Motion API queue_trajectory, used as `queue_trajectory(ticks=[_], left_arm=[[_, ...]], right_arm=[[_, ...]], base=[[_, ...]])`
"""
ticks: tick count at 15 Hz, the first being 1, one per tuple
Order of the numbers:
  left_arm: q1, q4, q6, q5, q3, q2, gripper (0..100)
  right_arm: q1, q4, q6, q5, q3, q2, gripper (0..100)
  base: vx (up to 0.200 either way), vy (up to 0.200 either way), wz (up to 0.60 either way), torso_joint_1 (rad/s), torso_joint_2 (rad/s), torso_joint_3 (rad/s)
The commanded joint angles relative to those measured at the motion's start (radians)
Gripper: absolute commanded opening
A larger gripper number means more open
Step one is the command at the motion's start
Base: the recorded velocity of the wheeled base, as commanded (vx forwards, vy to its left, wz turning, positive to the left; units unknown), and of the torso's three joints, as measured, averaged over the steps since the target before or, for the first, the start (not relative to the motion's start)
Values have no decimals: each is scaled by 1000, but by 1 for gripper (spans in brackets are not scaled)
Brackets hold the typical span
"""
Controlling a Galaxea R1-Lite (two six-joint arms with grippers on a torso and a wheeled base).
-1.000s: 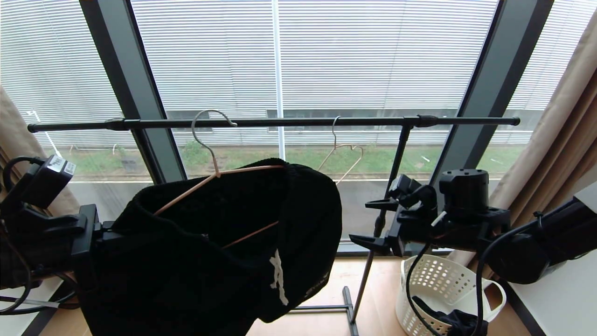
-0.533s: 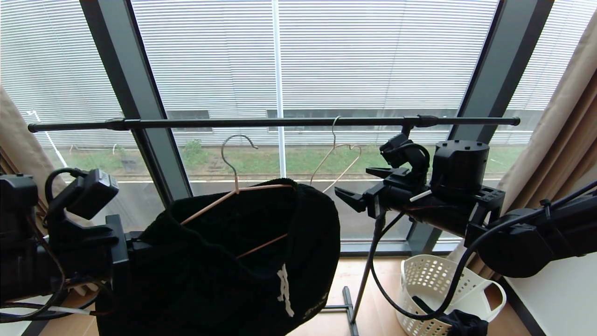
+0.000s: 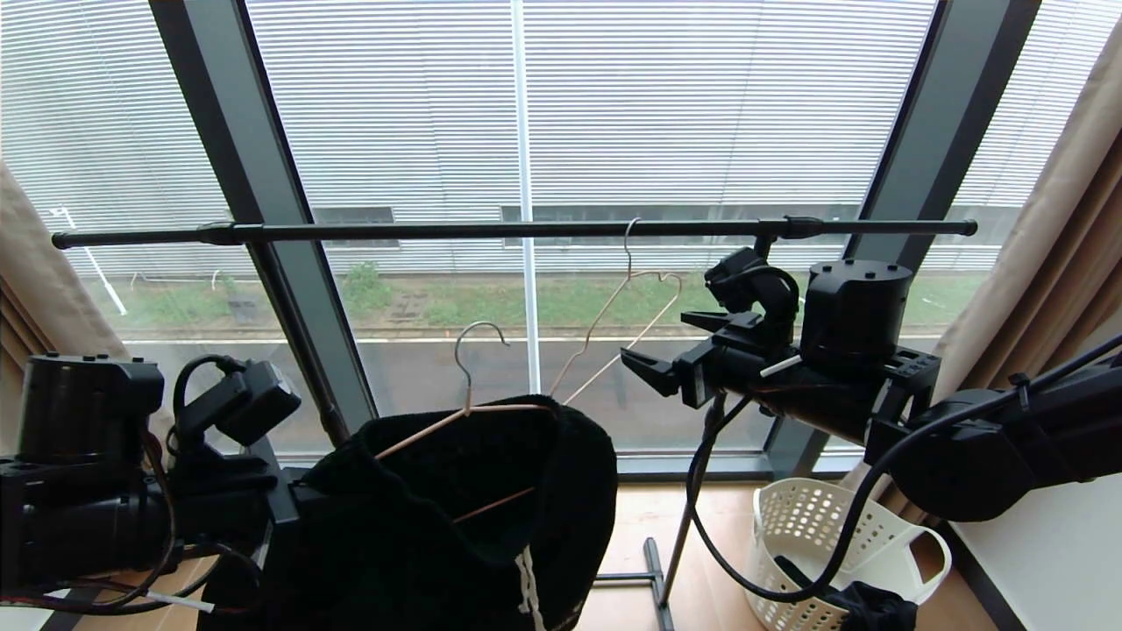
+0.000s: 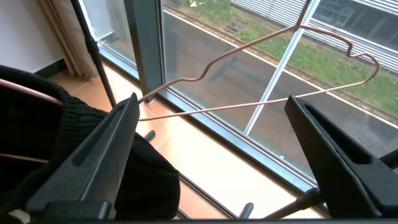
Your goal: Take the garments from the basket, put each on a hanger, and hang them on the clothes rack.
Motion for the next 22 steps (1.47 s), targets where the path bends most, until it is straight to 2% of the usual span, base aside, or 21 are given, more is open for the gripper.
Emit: queue_trajectory(ticks=[1,3,5,9,10,11,12,13,15,18,19,22], left_arm=[[-32,5,12,84,-4,52,0],[-41,2,12,158,-9,94,0],[-41,0,11,169,-21,131,0],[-52,-3,0,252,-75,209,0],[-52,-4,-20,259,-100,220,0],[-58,-7,-72,264,-127,226,0],[-58,-7,-75,264,-130,226,0],[-61,-55,-158,265,-169,236,0],[-64,-98,-248,314,-205,241,0],[-73,-161,-293,347,-232,236,0],[-75,-225,-307,348,-227,236,0],[-81,-247,-308,348,-230,236,0]], right_arm=[[0,-1,-1,0,0,10,100],[0,-2,-1,0,0,18,100],[0,-2,-1,0,0,18,100],[0,-2,-1,0,0,19,100],[0,-2,-1,0,0,19,100],[0,-2,-1,0,0,21,100],[0,-2,-1,0,0,21,100],[0,-2,-1,0,0,30,100],[0,-2,-2,0,-2,32,100],[0,-2,-2,0,-2,33,100],[0,-2,-2,0,0,32,100],[0,-2,-2,-1,-3,30,100]], base=[[0,0,0,0,0,0],[0,0,0,0,0,0],[0,0,0,0,0,0],[0,0,0,0,0,0],[0,0,0,0,0,0],[0,0,0,0,0,0],[0,0,0,0,0,0],[0,0,0,0,0,0],[0,0,0,0,0,0],[0,0,0,0,0,0],[0,0,0,0,0,0],[0,0,0,0,0,0]])
